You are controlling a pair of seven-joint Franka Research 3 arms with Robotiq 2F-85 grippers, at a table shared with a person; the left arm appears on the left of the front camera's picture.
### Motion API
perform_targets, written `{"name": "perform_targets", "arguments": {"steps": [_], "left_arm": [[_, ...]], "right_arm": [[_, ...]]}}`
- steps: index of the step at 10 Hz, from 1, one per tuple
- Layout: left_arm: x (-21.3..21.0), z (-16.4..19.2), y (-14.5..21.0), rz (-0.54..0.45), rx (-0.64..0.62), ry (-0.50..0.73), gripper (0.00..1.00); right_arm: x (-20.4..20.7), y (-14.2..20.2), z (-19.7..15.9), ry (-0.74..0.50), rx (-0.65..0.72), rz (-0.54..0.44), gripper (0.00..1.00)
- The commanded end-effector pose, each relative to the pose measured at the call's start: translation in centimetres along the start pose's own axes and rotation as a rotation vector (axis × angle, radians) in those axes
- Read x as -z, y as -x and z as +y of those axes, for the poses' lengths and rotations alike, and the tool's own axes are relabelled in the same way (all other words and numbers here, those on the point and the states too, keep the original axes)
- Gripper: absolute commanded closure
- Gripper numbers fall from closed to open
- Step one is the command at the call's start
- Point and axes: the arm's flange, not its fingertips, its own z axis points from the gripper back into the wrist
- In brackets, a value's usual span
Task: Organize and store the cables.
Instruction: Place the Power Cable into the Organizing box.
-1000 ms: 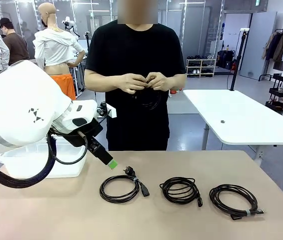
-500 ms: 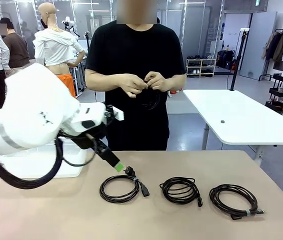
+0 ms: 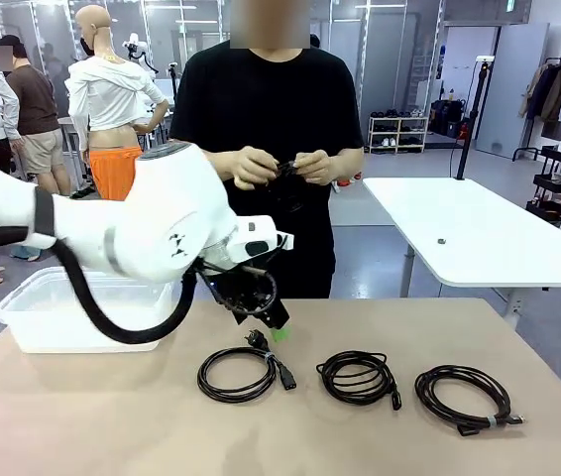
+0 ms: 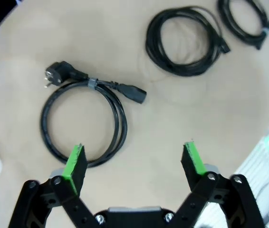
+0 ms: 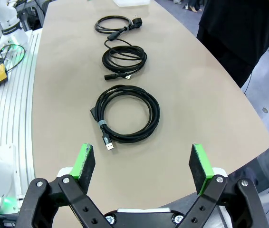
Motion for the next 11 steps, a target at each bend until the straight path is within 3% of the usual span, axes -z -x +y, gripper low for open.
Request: {"name": "perform_targets", "arguments": {"steps": [1, 3, 4, 7, 11], "left_arm": [[1.3, 0.1, -3.4, 0.072, -0.048, 0.004, 0.00], [2.3, 0.4, -4.6, 0.133, -0.210, 0.018, 0.00], [3.1, 0.4, -5.1, 0.159, -0.390, 0.028, 0.00], [6.6, 0.7, -5.9, 0.172, -0.797, -0.183, 0.00], [10.8, 2.4, -6.5, 0.132, -1.003, -0.196, 0.00]], "right_arm": [[-0.1, -0.1, 0.4, -0.009, -0.006, 0.010, 0.00], [-0.1, -0.1, 0.4, -0.009, -0.006, 0.010, 0.00], [-0.1, -0.1, 0.4, -0.009, -0.006, 0.010, 0.00], [-0.1, -0.1, 0.4, -0.009, -0.006, 0.010, 0.00], [-0.1, -0.1, 0.4, -0.009, -0.006, 0.010, 0.00]]}}
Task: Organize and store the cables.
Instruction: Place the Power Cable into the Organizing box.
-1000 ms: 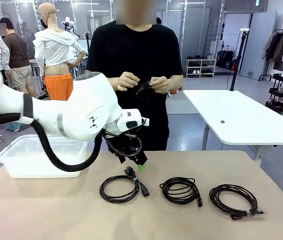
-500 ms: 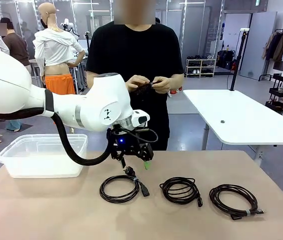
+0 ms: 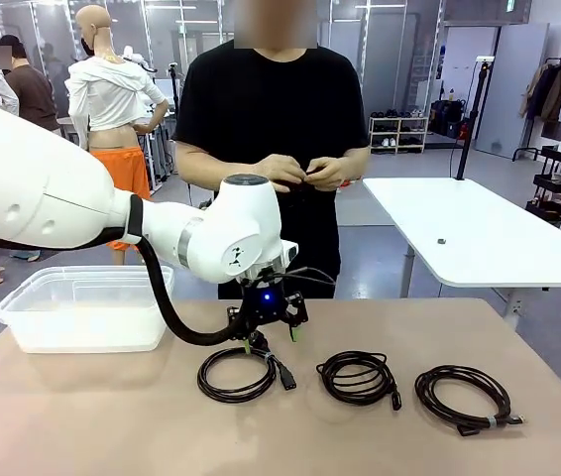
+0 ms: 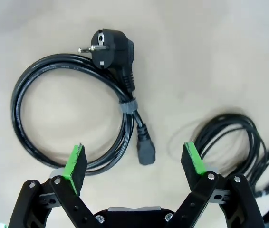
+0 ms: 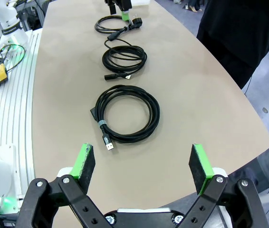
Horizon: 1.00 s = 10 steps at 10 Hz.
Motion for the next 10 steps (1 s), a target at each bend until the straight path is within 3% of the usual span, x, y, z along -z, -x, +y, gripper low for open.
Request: {"name": "perform_targets", "arguments": {"steps": [1, 7, 8, 9, 10], "left_arm": [[1.4, -0.8, -1.5, -0.015, -0.080, -0.020, 0.00], [4.0, -0.8, -2.7, 0.029, -0.127, -0.080, 0.00], [4.2, -0.7, -2.7, 0.039, -0.131, -0.091, 0.20], [4.6, -0.5, -2.8, 0.044, -0.128, -0.091, 0.59], [4.8, -0.5, -2.8, 0.052, -0.128, -0.087, 0.79]], "right_arm": [[-0.1, -0.1, 0.4, -0.009, -0.006, 0.010, 0.00], [-0.1, -0.1, 0.4, -0.009, -0.006, 0.010, 0.00], [-0.1, -0.1, 0.4, -0.009, -0.006, 0.010, 0.00], [-0.1, -0.1, 0.4, -0.009, -0.006, 0.010, 0.00], [-0.1, -0.1, 0.4, -0.009, -0.006, 0.010, 0.00]]}}
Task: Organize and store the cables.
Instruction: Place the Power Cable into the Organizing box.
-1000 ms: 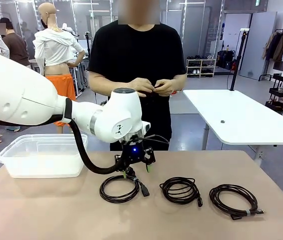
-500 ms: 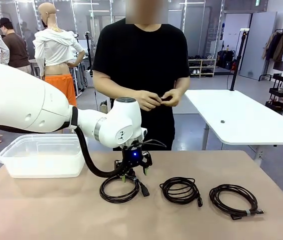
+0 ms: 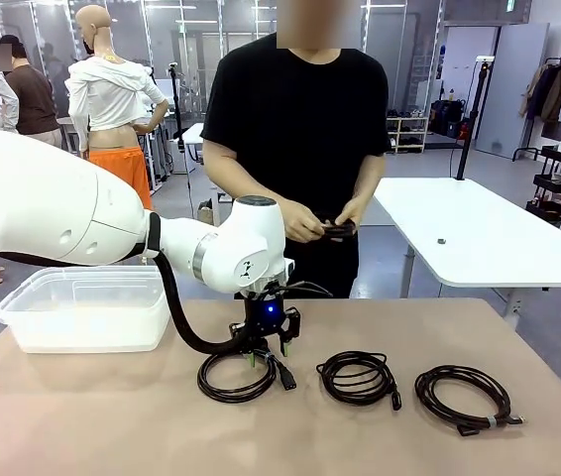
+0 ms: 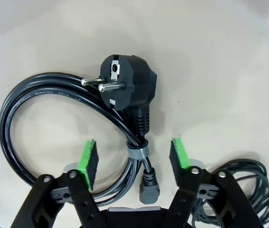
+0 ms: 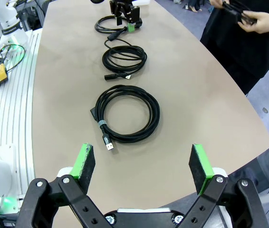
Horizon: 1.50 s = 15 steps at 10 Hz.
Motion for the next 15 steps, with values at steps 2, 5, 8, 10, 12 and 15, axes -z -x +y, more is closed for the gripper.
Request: {"name": "perform_targets", "arguments": {"steps": [2, 5, 8, 10, 12, 15], "left_arm": [[0.0, -0.4, -0.3, 0.016, -0.015, -0.013, 1.00], [0.1, 0.0, -0.5, 0.032, -0.019, -0.018, 1.00], [-3.0, 0.6, -0.1, 0.018, 0.077, 0.017, 1.00], [-8.9, 2.5, 1.2, -0.027, 0.213, 0.015, 1.00], [-13.8, 4.9, 2.3, -0.089, 0.315, -0.020, 1.00], [-16.0, 6.6, 3.5, -0.141, 0.377, -0.020, 1.00]], "right_arm": [[-0.1, -0.1, 0.4, -0.009, -0.006, 0.010, 0.00], [-0.1, -0.1, 0.4, -0.009, -0.006, 0.010, 0.00], [-0.1, -0.1, 0.4, -0.009, -0.006, 0.010, 0.00], [-0.1, -0.1, 0.4, -0.009, -0.006, 0.010, 0.00], [-0.1, -0.1, 0.4, -0.009, -0.006, 0.010, 0.00], [-0.1, -0.1, 0.4, -0.009, -0.006, 0.010, 0.00]]}}
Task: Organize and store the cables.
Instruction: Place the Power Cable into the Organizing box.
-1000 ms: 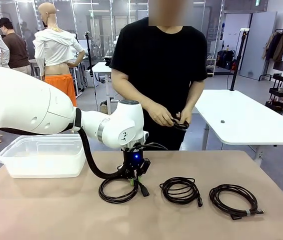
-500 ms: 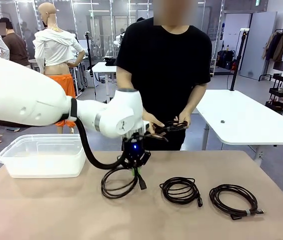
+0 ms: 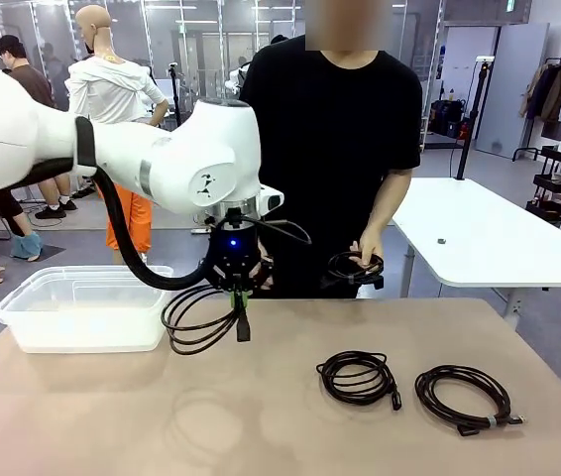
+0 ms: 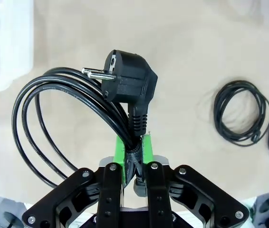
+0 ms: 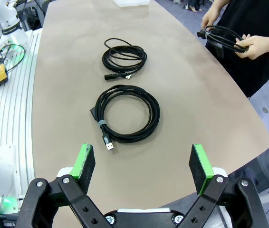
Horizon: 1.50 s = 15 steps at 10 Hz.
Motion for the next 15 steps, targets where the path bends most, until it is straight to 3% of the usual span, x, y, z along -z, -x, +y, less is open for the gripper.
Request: {"name": "perform_targets", "arguments": {"steps": [1, 2, 5, 6, 7, 10, 13, 15], "left_arm": [[0.3, 0.2, 1.9, -0.009, 0.057, 0.070, 1.00], [0.0, 0.0, 0.0, 0.000, 0.000, 0.000, 1.00], [0.0, 0.0, 0.0, 0.000, 0.000, 0.000, 1.00], [0.3, 0.1, 0.4, 0.004, 0.013, 0.010, 0.84], [-1.5, 1.3, 0.1, -0.057, 0.121, 0.018, 0.84], [-6.4, 11.4, -1.5, -0.127, 0.323, -0.033, 0.84], [-7.5, 20.2, -3.3, -0.164, 0.377, -0.096, 0.84], [-5.4, 25.5, -5.5, -0.120, 0.331, -0.114, 0.84]], "right_arm": [[-0.1, -0.1, 0.4, -0.009, -0.006, 0.010, 0.00], [-0.1, -0.1, 0.4, -0.009, -0.006, 0.010, 0.00], [-0.1, -0.1, 0.4, -0.009, -0.006, 0.010, 0.00], [-0.1, -0.1, 0.4, -0.009, -0.006, 0.010, 0.00], [-0.1, -0.1, 0.4, -0.009, -0.006, 0.010, 0.00], [-0.1, -0.1, 0.4, -0.009, -0.006, 0.010, 0.00], [-0.1, -0.1, 0.4, -0.009, -0.006, 0.010, 0.00], [-0.1, -0.1, 0.4, -0.009, -0.006, 0.010, 0.00]]}}
